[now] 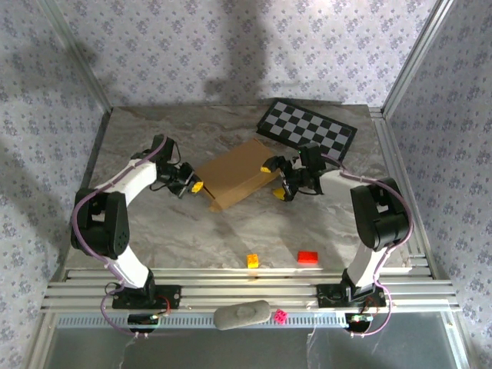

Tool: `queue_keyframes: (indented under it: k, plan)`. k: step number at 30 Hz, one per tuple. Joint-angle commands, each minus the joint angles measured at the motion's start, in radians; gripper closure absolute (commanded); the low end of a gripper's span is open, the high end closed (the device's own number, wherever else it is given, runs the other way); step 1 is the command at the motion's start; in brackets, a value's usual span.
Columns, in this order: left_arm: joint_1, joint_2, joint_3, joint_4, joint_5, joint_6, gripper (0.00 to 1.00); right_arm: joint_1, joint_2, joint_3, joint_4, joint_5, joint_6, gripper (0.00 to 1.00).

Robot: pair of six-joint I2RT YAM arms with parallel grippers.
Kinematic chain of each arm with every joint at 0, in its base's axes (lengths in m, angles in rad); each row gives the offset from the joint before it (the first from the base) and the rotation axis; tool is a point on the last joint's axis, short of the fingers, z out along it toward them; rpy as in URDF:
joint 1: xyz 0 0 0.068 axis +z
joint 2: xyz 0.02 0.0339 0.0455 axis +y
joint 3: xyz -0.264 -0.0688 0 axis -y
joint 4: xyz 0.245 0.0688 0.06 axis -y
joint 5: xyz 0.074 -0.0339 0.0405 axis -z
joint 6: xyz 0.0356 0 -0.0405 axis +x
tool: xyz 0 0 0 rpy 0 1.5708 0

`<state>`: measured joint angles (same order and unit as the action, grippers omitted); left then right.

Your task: Fold the paper box

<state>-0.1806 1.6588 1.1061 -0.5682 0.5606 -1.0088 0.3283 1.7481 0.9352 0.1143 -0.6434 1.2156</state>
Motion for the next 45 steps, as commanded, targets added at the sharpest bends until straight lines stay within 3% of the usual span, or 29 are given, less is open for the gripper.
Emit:
queue_keyframes:
  k: [1,8,15,19,25,31,34,39,42,45]
  plan:
    - [0.009,0.017,-0.011,0.021,0.047,-0.057,1.0,0.008,0.012,-0.045,0.287,0.079,0.044,0.01]
    - [0.012,0.02,-0.02,0.034,0.052,-0.063,1.0,0.036,0.171,-0.031,0.509,0.075,0.114,0.01]
    - [0.012,0.02,-0.03,0.039,0.041,-0.067,1.0,0.048,0.213,-0.033,0.523,0.099,0.134,0.07]
    - [0.012,0.016,-0.041,0.05,0.04,-0.08,1.0,0.055,0.236,0.004,0.494,0.082,0.137,0.18]
    - [0.012,0.009,-0.048,0.053,0.039,-0.082,1.0,0.058,0.219,0.008,0.503,0.107,0.172,0.42]
    - [0.013,-0.001,-0.046,0.047,0.041,-0.082,1.0,0.057,0.147,0.06,0.332,0.162,0.157,0.67]
    - [0.013,-0.023,-0.035,0.021,0.025,-0.073,1.0,0.061,0.122,0.097,0.216,0.176,0.133,0.72]
    - [0.024,-0.107,-0.036,-0.057,-0.05,-0.054,0.67,0.062,0.112,0.135,0.126,0.185,0.105,0.75]
    - [0.036,-0.192,-0.046,-0.093,-0.128,-0.039,0.57,0.061,0.112,0.165,0.087,0.185,0.086,0.76]
    - [0.048,-0.261,-0.085,-0.07,-0.155,-0.05,0.53,0.063,0.124,0.193,0.043,0.176,0.057,0.77]
